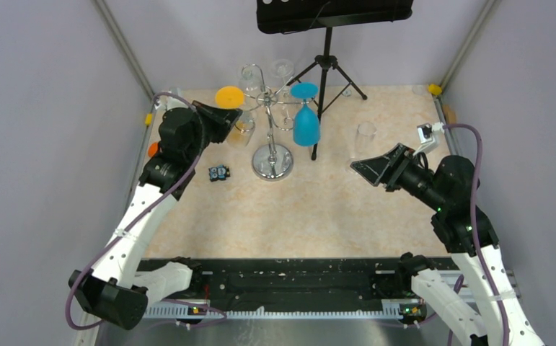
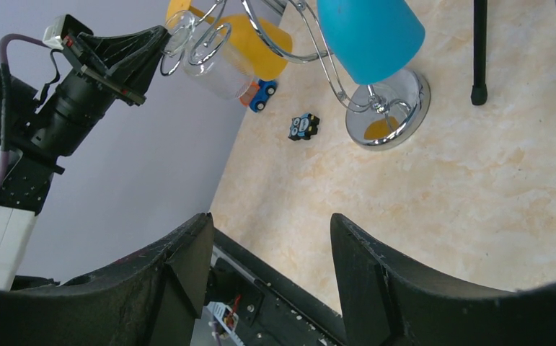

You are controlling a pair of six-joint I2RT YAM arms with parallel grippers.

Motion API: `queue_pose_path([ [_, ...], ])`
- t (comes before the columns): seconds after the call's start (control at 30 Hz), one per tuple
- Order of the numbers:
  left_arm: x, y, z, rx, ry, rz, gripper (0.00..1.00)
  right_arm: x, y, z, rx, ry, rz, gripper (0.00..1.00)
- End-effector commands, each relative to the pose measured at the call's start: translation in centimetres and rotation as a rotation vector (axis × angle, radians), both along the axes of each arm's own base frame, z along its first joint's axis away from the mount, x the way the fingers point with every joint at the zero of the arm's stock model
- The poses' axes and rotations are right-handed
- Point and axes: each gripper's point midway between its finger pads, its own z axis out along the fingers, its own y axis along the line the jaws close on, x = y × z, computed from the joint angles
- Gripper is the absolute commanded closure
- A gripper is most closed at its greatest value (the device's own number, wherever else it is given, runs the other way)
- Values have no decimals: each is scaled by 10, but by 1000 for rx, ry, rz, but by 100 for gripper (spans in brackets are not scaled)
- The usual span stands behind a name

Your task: Take the wine glass off the wine glass rack

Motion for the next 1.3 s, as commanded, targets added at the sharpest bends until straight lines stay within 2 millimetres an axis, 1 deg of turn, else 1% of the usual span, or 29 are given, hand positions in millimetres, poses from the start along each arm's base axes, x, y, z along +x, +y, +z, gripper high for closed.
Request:
queue_pose_path([
  [0.0,-5,-17,65,-66,-193,-101,100,-1,0,8,7,-39,1,38],
  [0.17,-12,-27,67,-61,-202,-169,100,0,1,8,6,-41,2,38],
  [0.3,-17,-34,69,-15,-189,-228,100,1,2,8,5,-41,5,38],
  [0.43,-23,-41,68,-7,-187,-281,100,1,1,8,5,-41,3,38],
  [0.77,-40,-53,57,-17,-161,-377,100,0,4,8,13,-46,22,38],
  [0.87,-45,-55,55,-29,-159,-395,100,-2,7,9,23,-60,44,35],
  [0.93,-50,-56,55,-40,-162,-405,100,-5,9,11,32,-79,62,31],
  [1.07,-67,-54,61,-78,-172,-422,100,-10,11,17,57,-131,88,22],
  [1.13,-82,-56,68,-120,-193,-449,100,-14,14,24,83,-170,109,18],
  [1.27,-114,-57,81,-221,-233,-488,100,-20,22,32,172,-188,166,15],
])
